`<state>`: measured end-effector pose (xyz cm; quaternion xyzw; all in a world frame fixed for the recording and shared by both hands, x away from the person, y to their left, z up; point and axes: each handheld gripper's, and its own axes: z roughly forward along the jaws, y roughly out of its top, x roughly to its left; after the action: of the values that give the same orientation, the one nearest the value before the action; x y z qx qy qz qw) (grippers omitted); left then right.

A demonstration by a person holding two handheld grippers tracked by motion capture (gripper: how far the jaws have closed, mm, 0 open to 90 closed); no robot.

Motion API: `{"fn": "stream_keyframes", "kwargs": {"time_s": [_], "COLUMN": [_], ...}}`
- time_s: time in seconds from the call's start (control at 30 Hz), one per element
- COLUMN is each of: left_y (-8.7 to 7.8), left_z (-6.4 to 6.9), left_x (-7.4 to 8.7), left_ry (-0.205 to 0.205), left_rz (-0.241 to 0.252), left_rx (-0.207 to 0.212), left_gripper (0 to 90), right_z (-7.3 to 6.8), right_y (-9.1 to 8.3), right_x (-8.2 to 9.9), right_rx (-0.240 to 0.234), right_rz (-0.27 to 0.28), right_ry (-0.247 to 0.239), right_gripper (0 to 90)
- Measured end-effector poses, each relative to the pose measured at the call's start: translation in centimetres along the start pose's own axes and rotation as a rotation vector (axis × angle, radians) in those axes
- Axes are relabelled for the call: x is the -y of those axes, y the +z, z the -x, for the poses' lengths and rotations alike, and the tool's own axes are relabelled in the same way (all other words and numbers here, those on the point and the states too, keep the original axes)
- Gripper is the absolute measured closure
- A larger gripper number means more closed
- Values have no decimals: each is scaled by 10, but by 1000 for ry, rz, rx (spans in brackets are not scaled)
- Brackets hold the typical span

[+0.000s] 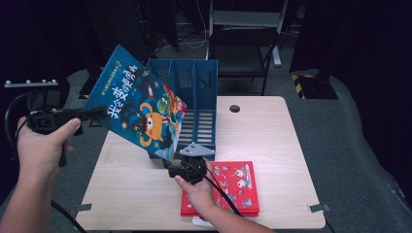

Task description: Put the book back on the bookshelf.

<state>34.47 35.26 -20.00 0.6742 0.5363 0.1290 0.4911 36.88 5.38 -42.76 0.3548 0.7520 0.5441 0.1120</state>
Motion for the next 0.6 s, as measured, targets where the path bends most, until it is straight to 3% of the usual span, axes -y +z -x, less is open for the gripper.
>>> {"fn": "stream_keyframes", "kwargs": {"time_s": [0.4, 0.6], "left_y": [-11, -13], "left_z": [-6, -7], "left_x": [-2, -5], "left_ry": [-8, -11], "left_rz": [0, -3], "left_rx": [-15, -31], "left_gripper": [769, 769], "right_z": [-7, -9], "right_y": [7, 11], "right_x": [-5, -9], "right_rx": [-16, -32], "right_rz": [-10, -18], "right_ry": [-20, -2], "right_gripper": [442, 442]}}
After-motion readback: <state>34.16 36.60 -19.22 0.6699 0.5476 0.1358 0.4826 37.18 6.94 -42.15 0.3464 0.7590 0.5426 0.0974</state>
